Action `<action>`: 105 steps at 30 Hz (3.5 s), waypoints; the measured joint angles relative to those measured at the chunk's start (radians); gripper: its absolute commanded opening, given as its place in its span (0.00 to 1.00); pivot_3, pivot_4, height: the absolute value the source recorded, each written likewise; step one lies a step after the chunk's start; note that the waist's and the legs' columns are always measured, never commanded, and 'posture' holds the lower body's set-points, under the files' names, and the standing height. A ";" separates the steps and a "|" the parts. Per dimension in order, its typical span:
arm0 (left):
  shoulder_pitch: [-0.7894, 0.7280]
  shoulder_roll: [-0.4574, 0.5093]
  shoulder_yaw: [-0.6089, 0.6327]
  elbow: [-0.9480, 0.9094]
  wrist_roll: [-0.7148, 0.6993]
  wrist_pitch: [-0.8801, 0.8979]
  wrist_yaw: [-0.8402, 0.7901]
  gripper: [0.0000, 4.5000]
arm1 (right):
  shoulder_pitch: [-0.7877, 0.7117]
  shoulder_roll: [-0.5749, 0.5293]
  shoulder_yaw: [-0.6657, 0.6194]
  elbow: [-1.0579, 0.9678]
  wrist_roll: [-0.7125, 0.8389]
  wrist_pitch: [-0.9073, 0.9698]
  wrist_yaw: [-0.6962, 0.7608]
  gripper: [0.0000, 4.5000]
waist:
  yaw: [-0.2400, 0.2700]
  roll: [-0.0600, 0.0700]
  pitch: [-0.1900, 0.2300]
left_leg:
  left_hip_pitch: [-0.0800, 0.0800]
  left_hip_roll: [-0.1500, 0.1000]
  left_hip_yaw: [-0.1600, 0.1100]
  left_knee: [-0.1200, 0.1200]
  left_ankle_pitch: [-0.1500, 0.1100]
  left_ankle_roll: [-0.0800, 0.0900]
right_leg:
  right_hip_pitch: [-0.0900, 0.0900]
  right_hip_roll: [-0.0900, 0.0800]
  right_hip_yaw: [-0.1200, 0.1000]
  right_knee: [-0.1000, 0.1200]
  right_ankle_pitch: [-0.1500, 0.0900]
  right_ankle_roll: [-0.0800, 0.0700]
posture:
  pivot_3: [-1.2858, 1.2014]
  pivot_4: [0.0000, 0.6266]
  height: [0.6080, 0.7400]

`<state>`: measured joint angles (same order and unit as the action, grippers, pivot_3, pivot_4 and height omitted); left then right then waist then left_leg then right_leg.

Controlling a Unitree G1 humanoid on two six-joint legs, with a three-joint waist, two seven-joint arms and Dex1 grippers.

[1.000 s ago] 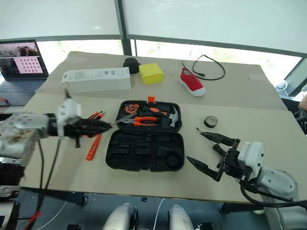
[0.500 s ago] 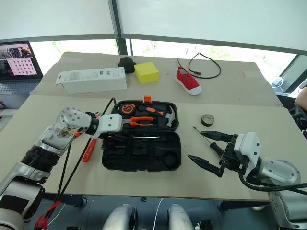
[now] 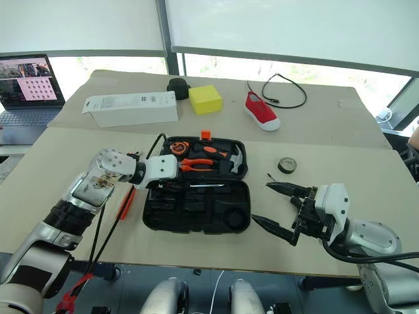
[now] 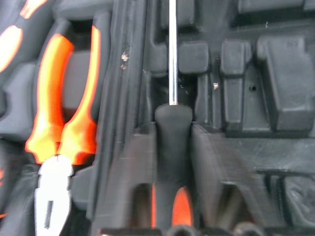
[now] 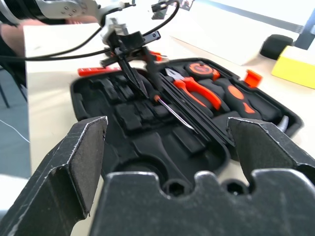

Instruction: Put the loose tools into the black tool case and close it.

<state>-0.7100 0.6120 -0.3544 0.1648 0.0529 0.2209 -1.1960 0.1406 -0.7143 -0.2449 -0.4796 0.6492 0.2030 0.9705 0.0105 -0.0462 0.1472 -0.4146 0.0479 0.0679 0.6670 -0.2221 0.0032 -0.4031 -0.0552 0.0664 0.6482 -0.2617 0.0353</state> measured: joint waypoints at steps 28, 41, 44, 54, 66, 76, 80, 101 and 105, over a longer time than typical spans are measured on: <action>0.146 -0.126 0.124 0.009 -0.134 0.063 0.185 0.01 | 0.045 0.081 -0.014 -0.003 0.002 0.021 -0.044 1.00 | 0.002 0.001 0.000 | 0.000 0.000 -0.001 0.004 -0.001 0.002 | 0.002 0.000 -0.001 0.001 0.000 0.001 | 0.52 0.24 1.00; 0.229 -0.110 0.328 -0.008 -0.341 -0.037 0.088 0.49 | 0.121 0.085 -0.113 -0.011 0.004 0.006 -0.058 1.00 | -0.005 0.005 -0.002 | -0.002 0.001 -0.002 0.003 -0.001 0.002 | 0.000 0.000 -0.001 0.001 0.001 0.001 | 0.52 0.24 1.00; 0.317 -0.042 0.478 -0.061 -0.492 -0.061 -0.014 0.71 | 0.196 0.085 -0.190 0.013 0.003 -0.027 -0.018 1.00 | -0.011 0.005 -0.002 | 0.000 0.001 -0.002 0.002 -0.002 0.002 | 0.000 0.000 -0.001 0.000 0.000 0.000 | 0.52 0.24 1.00; 0.764 0.178 0.794 -0.135 -0.623 -0.160 -0.244 1.00 | 0.456 0.168 -0.335 0.214 -0.099 -0.285 0.093 1.00 | -0.008 0.006 -0.002 | 0.005 0.004 0.000 0.001 -0.002 0.002 | 0.003 -0.005 -0.002 -0.001 -0.002 -0.002 | 0.52 0.24 1.00; 0.868 0.144 0.793 -0.305 -0.723 -0.093 -0.225 1.00 | 0.342 0.001 -0.327 0.197 -0.114 -0.072 -0.023 1.00 | -0.020 0.009 -0.003 | 0.011 0.004 0.000 -0.001 -0.002 0.002 | 0.007 -0.006 0.002 -0.001 -0.005 -0.007 | 0.52 0.24 1.00; 0.875 0.080 0.674 -0.484 -0.766 -0.018 -0.131 1.00 | -0.017 -0.196 -0.043 0.267 -0.187 0.314 -0.113 1.00 | -0.021 0.009 -0.003 | 0.008 0.001 0.001 -0.003 -0.002 0.002 | 0.004 -0.002 0.002 -0.001 -0.003 -0.002 | 0.52 0.24 1.00; 0.863 0.077 0.662 -0.502 -0.766 -0.018 -0.117 1.00 | -0.094 -0.187 0.044 0.336 -0.241 0.364 -0.149 0.88 | -0.019 0.009 -0.003 | 0.007 0.001 0.002 -0.003 -0.002 0.003 | 0.004 -0.003 0.002 -0.002 -0.003 -0.001 | 0.52 0.24 1.00; 0.905 0.054 0.706 -0.493 -0.777 -0.040 -0.056 1.00 | -0.223 -0.142 0.085 0.215 -0.153 0.055 0.118 0.23 | -0.045 0.010 -0.002 | 0.009 0.004 0.000 -0.004 -0.002 0.003 | 0.002 -0.001 0.003 -0.001 -0.002 -0.002 | 0.52 0.24 1.00; 0.955 0.042 0.727 -0.470 -0.756 -0.069 -0.042 1.00 | -0.467 -0.110 0.268 0.128 -0.158 0.278 0.055 0.23 | -0.049 0.008 -0.001 | 0.007 0.003 -0.002 -0.004 -0.002 0.003 | 0.000 -0.001 0.003 0.000 -0.002 -0.003 | 0.52 0.24 1.00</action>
<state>0.2445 0.6544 0.3725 -0.3055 -0.7030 0.1520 -1.2381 -0.3266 -0.8239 0.0230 -0.3513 0.4912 0.4809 1.0256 -0.0387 -0.0380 0.1462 -0.4075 0.0513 0.0660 0.6631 -0.2241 0.0058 -0.4030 -0.0561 0.0690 0.6477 -0.2636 0.0325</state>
